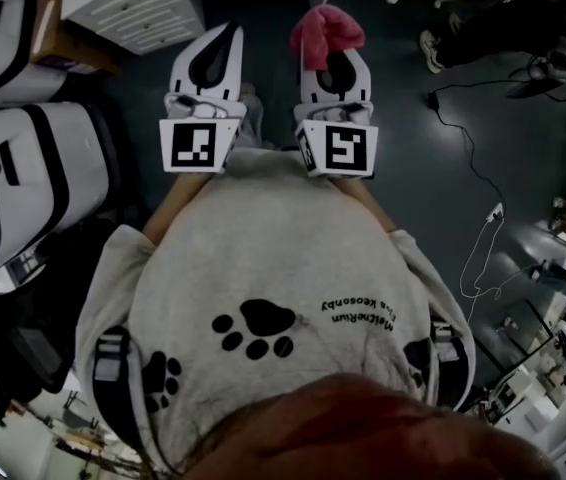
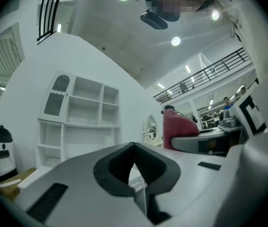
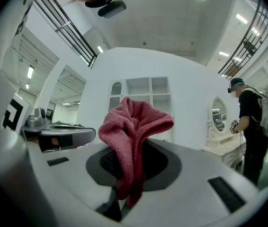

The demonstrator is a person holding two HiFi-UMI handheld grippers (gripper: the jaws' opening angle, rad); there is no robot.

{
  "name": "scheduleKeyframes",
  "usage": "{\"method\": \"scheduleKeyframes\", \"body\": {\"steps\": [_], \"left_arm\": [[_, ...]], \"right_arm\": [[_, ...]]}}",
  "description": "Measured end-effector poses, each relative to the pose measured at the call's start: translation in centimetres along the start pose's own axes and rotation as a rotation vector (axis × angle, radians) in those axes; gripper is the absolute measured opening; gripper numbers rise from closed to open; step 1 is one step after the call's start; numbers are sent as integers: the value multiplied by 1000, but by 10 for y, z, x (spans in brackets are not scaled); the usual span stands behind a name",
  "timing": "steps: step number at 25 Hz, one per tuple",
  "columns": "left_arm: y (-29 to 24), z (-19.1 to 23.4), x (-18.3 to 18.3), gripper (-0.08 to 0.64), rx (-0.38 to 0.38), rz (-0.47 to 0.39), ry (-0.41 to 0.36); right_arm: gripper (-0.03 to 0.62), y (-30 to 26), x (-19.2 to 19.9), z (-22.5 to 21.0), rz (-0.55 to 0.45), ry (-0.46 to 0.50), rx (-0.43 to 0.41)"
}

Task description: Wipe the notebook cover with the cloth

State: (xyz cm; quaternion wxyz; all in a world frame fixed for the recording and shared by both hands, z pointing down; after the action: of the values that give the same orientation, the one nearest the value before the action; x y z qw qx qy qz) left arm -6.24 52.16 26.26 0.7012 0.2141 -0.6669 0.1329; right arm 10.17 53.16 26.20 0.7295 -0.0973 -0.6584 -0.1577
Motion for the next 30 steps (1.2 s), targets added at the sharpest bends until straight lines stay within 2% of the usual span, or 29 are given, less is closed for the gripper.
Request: {"method": "scheduleKeyframes", "body": {"steps": [5, 22, 30], "left_arm": [[-44, 28, 24, 11, 16, 10, 19], [-175, 137, 38, 11, 93, 9, 45], [-211, 155, 35, 12, 143, 8, 55]], "right_arm": [[74, -49, 22, -12, 21, 14, 2], [74, -205, 34, -36, 41, 33, 73], [74, -237, 29, -48, 43, 33, 121]]}}
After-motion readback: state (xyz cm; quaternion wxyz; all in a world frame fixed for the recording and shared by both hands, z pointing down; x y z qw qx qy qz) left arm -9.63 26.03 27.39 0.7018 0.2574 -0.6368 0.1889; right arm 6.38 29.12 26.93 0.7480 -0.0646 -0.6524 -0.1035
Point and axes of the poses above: the fingertips, and each gripper's own axes: y backward along the fingers, z to its left, x out of its underside, the point moved 8 cm from there along y, backward along the fingers, and after that the axes turned 4 degrees about y, right-handed, at the moved point
